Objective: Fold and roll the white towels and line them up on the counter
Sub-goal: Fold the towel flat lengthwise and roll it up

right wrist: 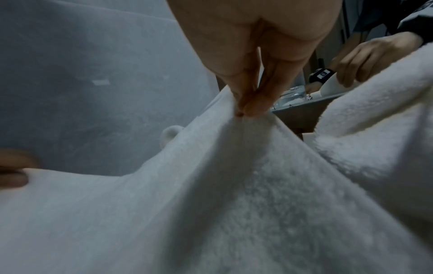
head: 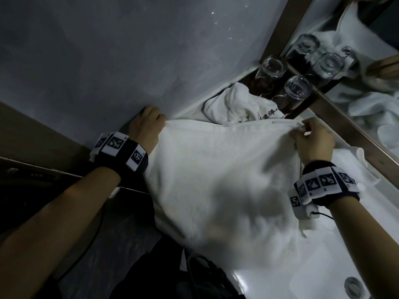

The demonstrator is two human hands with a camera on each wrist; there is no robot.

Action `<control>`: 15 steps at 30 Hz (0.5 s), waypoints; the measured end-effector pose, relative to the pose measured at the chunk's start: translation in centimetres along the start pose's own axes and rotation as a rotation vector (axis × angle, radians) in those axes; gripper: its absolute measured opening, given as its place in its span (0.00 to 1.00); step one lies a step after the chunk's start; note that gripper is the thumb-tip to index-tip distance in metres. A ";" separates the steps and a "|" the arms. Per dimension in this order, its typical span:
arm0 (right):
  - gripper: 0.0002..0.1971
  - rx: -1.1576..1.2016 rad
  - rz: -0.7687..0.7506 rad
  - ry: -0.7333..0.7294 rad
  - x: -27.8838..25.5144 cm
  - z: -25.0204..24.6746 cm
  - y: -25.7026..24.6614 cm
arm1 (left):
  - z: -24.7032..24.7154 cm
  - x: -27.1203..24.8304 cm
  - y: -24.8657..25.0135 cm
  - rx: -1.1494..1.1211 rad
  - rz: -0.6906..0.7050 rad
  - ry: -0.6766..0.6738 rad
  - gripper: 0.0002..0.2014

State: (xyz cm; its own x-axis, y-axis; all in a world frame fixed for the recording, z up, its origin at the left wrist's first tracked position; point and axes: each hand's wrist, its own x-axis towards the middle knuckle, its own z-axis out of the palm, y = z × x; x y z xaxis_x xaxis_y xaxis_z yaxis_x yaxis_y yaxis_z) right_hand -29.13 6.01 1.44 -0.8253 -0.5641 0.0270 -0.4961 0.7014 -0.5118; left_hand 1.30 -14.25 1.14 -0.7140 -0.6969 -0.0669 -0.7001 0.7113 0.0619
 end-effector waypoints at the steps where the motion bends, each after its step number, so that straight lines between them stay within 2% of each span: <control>1: 0.11 -0.010 0.010 0.015 -0.1 0.0 0.1 | 0.2 -0.1 0.1 0.008 -0.001 -0.011 0.07; 4: 0.13 0.003 0.040 -0.028 -0.2 0.1 0.2 | 0.7 -1.0 0.1 -0.007 -0.065 -0.082 0.08; 7: 0.15 0.147 0.066 -0.105 -0.8 0.5 -0.1 | 1.0 -2.1 -0.6 -0.117 -0.113 -0.151 0.13; 9: 0.15 0.214 0.074 -0.099 -1.3 1.1 -0.5 | 0.8 -2.8 -1.1 -0.345 -0.192 -0.158 0.15; 11: 0.16 0.339 0.120 -0.082 -1.6 1.6 -0.6 | 0.8 -3.8 -1.6 -0.582 -0.360 -0.107 0.16; 13: 0.24 0.433 0.220 -0.111 -1.7 1.7 -0.6 | 1.0 -4.7 -1.7 -0.884 -0.549 -0.063 0.17; 15: 0.33 0.379 0.290 -0.249 -1.7 1.6 -0.3 | 1.1 -5.4 -0.8 -1.192 -0.644 -0.022 0.16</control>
State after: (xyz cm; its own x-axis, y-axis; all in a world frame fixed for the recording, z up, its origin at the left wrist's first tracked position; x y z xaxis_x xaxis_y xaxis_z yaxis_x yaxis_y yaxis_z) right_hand -27.13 6.06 0.13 -0.8022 -0.4892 -0.3422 -0.0872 0.6630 -0.7435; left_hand 5.74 -10.94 0.36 -0.2684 -0.8639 -0.4262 -0.4936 -0.2566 0.8310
